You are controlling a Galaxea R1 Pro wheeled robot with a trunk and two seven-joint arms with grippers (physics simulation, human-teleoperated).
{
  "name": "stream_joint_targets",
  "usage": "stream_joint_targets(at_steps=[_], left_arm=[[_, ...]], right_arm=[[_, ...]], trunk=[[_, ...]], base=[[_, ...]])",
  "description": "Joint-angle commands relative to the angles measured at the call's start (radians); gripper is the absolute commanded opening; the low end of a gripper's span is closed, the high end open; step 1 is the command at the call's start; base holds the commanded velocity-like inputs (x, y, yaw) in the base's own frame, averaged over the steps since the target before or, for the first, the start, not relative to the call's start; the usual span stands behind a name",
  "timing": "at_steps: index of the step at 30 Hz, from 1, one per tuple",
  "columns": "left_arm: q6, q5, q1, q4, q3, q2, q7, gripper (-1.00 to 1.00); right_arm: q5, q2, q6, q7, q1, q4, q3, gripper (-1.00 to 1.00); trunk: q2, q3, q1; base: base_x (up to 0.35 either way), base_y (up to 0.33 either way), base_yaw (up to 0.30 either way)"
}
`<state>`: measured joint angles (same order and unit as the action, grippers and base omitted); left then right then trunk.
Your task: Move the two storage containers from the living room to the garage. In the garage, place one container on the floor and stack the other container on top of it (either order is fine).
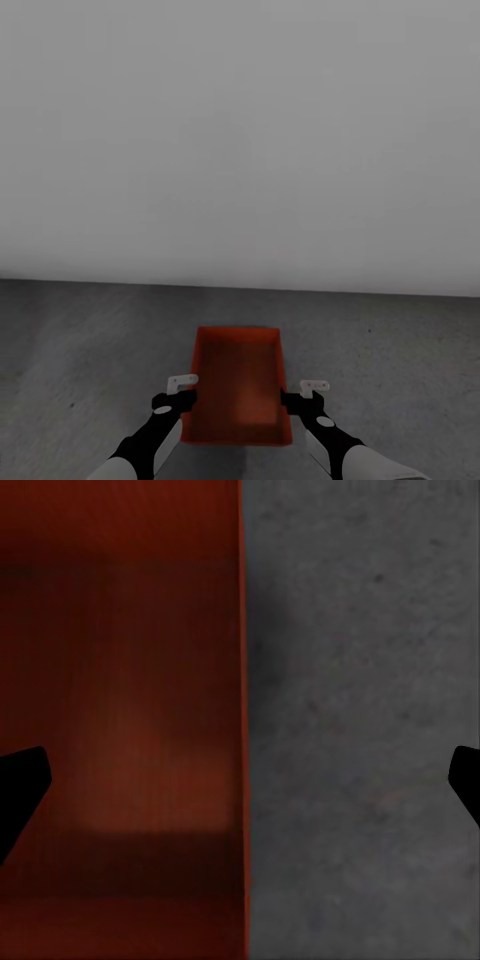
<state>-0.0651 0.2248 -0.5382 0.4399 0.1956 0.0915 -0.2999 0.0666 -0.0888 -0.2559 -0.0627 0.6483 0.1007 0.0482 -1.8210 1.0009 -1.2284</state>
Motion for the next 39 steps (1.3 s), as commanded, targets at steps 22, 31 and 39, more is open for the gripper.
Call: stream_joint_targets(at_steps=[22, 31, 39], left_arm=[[-0.004, 0.008, 0.000, 0.000, 0.010, -0.001, -0.009, 1.00], [-0.004, 0.009, 0.000, 0.000, 0.010, -0.001, -0.010, 1.00], [-0.004, 0.009, 0.000, 0.000, 0.010, -0.002, -0.010, 1.00]], right_arm=[[0.007, 0.000, -0.004, -0.003, 0.001, -0.001, 0.005, 1.00], [0.007, 0.000, -0.003, -0.003, 0.001, -0.001, 0.005, 1.00], [0.007, 0.000, -0.004, -0.003, 0.001, -0.001, 0.005, 1.00]], trunk=[[0.154, -0.068, 0.085], [0.217, -0.097, 0.119], [0.273, -0.122, 0.150]], base=[[0.000, 0.000, 0.000], [0.000, 0.000, 0.000], [0.000, 0.000, 0.000]])
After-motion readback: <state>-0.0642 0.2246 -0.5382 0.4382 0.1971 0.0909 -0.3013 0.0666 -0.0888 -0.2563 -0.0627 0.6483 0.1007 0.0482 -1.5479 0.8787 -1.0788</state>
